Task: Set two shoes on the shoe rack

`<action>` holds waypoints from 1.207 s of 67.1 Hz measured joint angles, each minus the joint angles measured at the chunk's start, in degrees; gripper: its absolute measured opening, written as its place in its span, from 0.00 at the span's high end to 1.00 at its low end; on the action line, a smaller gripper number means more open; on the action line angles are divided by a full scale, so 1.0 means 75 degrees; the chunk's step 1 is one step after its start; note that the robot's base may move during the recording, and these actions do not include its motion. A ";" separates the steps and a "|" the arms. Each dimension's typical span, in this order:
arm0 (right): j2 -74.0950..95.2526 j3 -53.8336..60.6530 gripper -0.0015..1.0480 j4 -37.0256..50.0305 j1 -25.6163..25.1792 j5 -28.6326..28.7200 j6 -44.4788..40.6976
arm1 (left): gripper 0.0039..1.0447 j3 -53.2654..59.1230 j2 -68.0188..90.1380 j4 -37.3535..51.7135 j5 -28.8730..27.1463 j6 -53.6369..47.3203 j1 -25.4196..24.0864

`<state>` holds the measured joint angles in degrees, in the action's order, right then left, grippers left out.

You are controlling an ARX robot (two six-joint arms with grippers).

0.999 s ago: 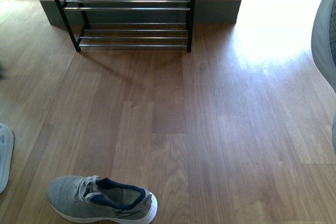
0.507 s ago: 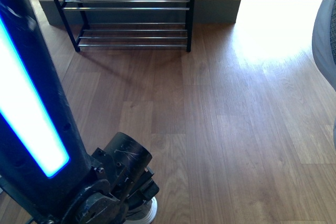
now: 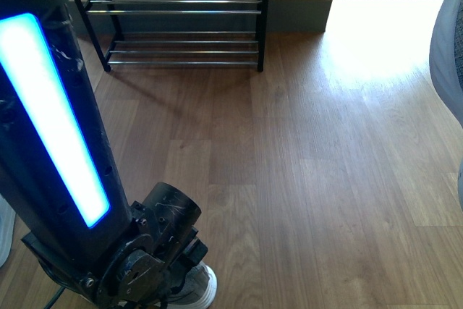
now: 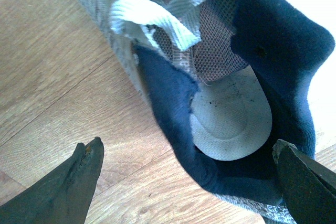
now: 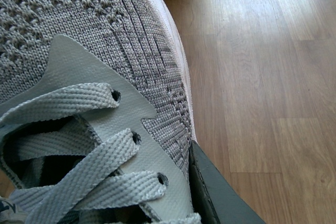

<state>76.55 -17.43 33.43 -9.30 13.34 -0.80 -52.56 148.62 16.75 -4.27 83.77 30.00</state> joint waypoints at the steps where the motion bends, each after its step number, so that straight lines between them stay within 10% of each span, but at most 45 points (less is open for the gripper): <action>1: 0.0000 0.0000 0.99 0.0000 0.0000 0.0000 0.0000 | 0.09 0.0047 -0.0041 -0.0009 -0.0015 0.0038 0.0000; 81: 0.0000 0.0000 0.99 0.0000 0.0000 0.0000 0.0000 | 0.09 -0.1757 0.1279 -0.1037 0.0172 -0.0198 -0.0688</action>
<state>76.55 -17.43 33.43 -9.30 13.34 -0.80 -65.73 158.21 8.97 -2.98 82.28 24.84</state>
